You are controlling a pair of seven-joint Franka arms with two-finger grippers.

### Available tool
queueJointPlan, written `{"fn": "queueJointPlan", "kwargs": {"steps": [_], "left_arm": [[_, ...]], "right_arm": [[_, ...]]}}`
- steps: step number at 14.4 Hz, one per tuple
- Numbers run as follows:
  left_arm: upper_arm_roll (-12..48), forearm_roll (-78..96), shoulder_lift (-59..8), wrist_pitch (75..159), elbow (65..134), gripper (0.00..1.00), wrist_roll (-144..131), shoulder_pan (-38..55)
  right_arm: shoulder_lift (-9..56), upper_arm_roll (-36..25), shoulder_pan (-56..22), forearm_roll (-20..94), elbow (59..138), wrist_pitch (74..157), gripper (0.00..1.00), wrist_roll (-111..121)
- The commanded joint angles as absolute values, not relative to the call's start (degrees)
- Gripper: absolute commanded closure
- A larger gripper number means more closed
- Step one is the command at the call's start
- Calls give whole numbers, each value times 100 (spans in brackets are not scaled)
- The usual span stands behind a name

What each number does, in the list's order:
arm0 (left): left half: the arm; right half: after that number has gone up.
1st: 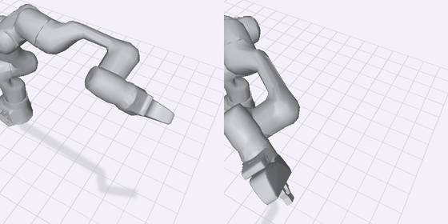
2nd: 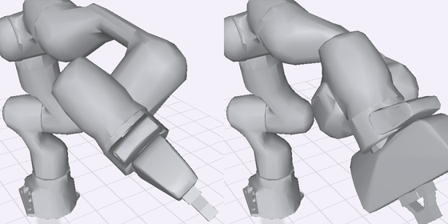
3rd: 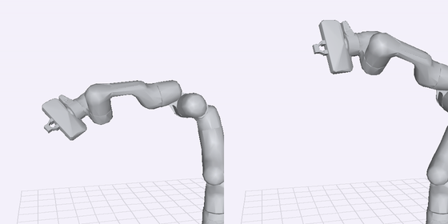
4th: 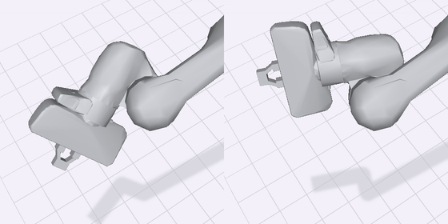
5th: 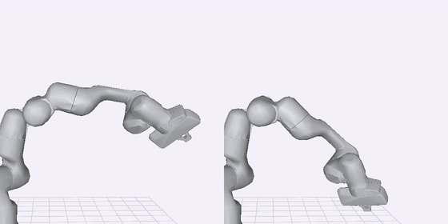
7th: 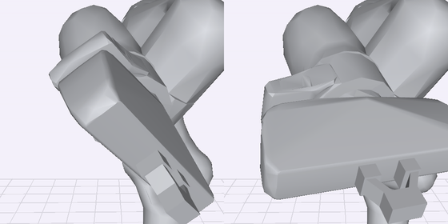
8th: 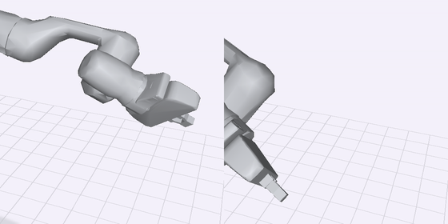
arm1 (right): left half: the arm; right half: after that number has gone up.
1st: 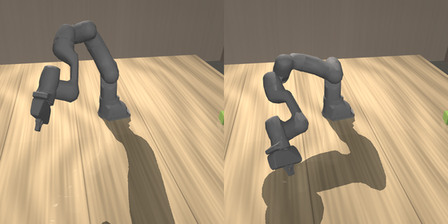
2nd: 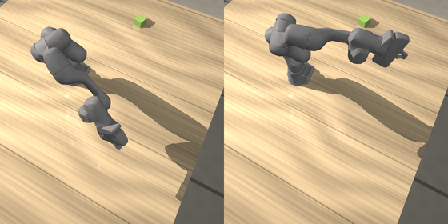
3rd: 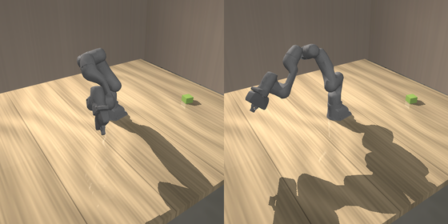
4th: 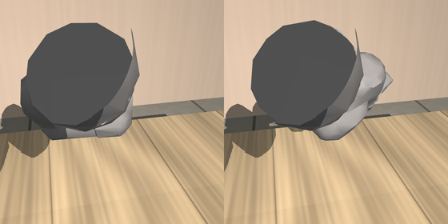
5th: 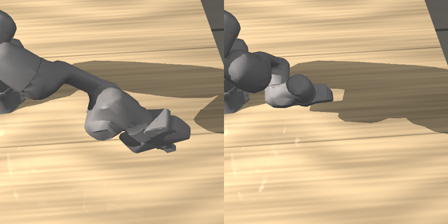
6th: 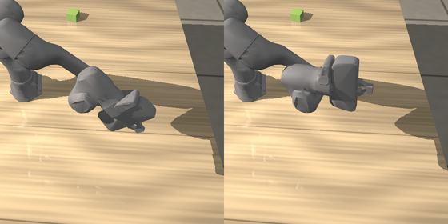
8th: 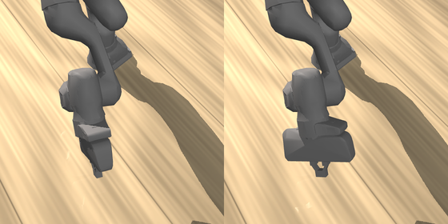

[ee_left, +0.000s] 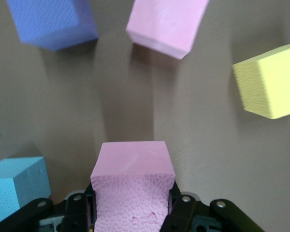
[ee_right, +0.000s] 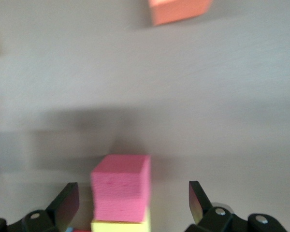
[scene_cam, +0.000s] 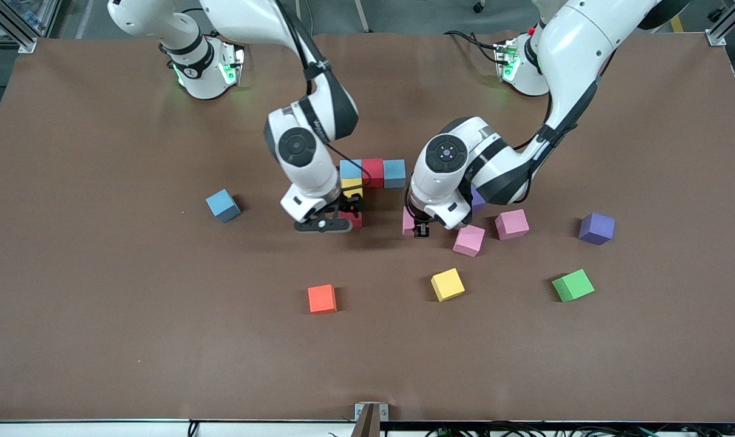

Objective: Arrange 11 blocks into digit 3
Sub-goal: 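Release the magenta cube while the left gripper carries pink to the row, then lower the pink cube with the left gripper while the right gripper grasps orange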

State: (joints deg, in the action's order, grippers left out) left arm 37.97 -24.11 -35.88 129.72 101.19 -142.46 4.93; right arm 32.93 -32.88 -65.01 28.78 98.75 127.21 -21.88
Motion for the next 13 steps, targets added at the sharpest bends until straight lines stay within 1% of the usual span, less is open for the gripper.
{"fn": "queueJointPlan", "kwargs": {"steps": [1,4,6,8,11,12,13], "left_arm": [[3806,-2838,-3673,13087,10169,80,-14992,580],[3806,-2935,-3761,13209,10169,80,-15459,711],[3806,-3145,-3876,13473,10169,80,-15906,869],[3806,-3593,-4042,13517,10151,80,-16127,1010],[3806,-3955,-4210,13561,10125,81,-16276,1098],[3797,-4007,-4227,13701,10125,81,-16417,1151],[3797,-4069,-4288,13780,10125,81,-16444,1204]], "right_arm": [[3076,-3821,-6416,2944,10002,12358,0,-2013],[3137,-4253,-6198,2927,10002,12366,0,-2030],[3190,-4254,-5750,2918,9976,12393,0,-1960],[3330,-4228,-5608,2997,9845,12393,0,-2144],[3883,-4149,-5520,2988,9161,12322,0,-3948],[4120,-4044,-5476,2997,8801,12157,0,-4599],[4392,-3912,-5293,2988,8380,11807,0,-5241]]}}
